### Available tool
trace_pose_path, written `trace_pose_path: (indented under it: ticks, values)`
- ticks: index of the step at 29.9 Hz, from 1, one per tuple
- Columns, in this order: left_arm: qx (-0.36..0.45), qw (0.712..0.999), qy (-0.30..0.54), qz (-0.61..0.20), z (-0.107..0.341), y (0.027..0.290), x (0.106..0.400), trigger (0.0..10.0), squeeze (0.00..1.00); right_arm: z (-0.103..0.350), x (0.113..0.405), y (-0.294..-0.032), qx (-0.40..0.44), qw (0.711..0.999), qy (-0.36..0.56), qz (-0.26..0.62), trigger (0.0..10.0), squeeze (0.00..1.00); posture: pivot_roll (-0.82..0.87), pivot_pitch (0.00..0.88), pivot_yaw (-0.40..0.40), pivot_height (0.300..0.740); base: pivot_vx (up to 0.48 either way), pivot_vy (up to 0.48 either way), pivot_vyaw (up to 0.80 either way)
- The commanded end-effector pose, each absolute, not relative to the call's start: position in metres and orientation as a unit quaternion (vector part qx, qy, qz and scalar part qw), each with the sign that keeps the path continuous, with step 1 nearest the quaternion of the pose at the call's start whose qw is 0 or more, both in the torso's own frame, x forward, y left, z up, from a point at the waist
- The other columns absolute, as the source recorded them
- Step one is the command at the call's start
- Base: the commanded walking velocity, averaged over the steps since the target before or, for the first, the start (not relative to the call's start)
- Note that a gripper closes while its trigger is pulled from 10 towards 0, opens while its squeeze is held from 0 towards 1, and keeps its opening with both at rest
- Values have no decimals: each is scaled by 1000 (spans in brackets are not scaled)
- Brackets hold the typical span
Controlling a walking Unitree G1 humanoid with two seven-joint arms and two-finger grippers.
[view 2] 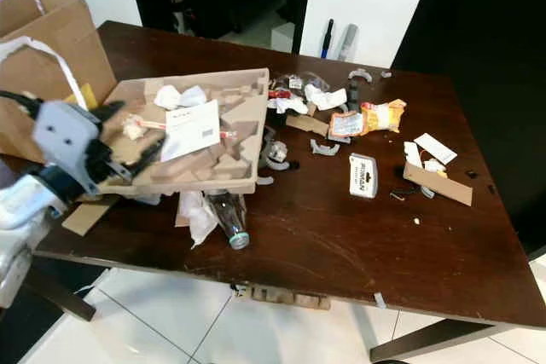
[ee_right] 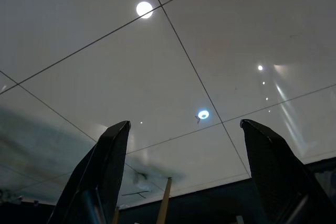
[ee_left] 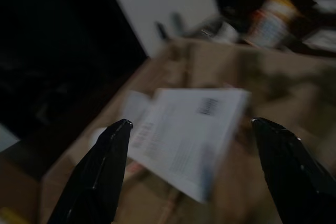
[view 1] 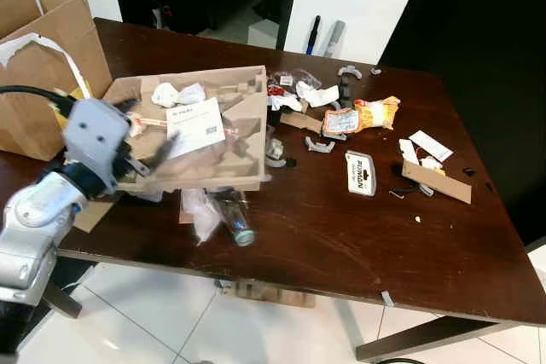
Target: Picking trash to rubbish bin
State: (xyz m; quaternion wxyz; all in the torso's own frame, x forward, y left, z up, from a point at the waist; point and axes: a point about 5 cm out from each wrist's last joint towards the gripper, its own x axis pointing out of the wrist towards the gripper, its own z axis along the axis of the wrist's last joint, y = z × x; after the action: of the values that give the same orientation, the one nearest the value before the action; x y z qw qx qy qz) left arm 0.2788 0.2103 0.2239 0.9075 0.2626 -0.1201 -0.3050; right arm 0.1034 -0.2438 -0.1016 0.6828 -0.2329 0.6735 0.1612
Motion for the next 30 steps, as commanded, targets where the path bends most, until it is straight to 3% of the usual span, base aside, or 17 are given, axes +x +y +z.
trace_pose_path:
  ticks: [1, 7, 19, 30]
  values:
    - [295, 893, -90, -327, 219, 206, 275, 10000, 0, -103, 97, -243, -227, 679, 680, 159, 10000, 0, 220, 122, -93, 740, 0, 0, 0]
    - [336, 860, -30, -384, 214, 189, 264, 10000, 0, -104, 97, -243, -229, 678, 680, 162, 10000, 0, 222, 124, -94, 740, 0, 0, 0]
    - [369, 824, 53, -428, 187, 175, 261, 10000, 0, -103, 101, -242, -230, 676, 681, 164, 10000, 0, 215, 124, -93, 740, 0, 0, 0]
    - [397, 821, 79, -403, 179, 183, 265, 10000, 0, -101, 106, -243, -235, 675, 679, 169, 10000, 0, 215, 121, -99, 740, 0, 0, 0]
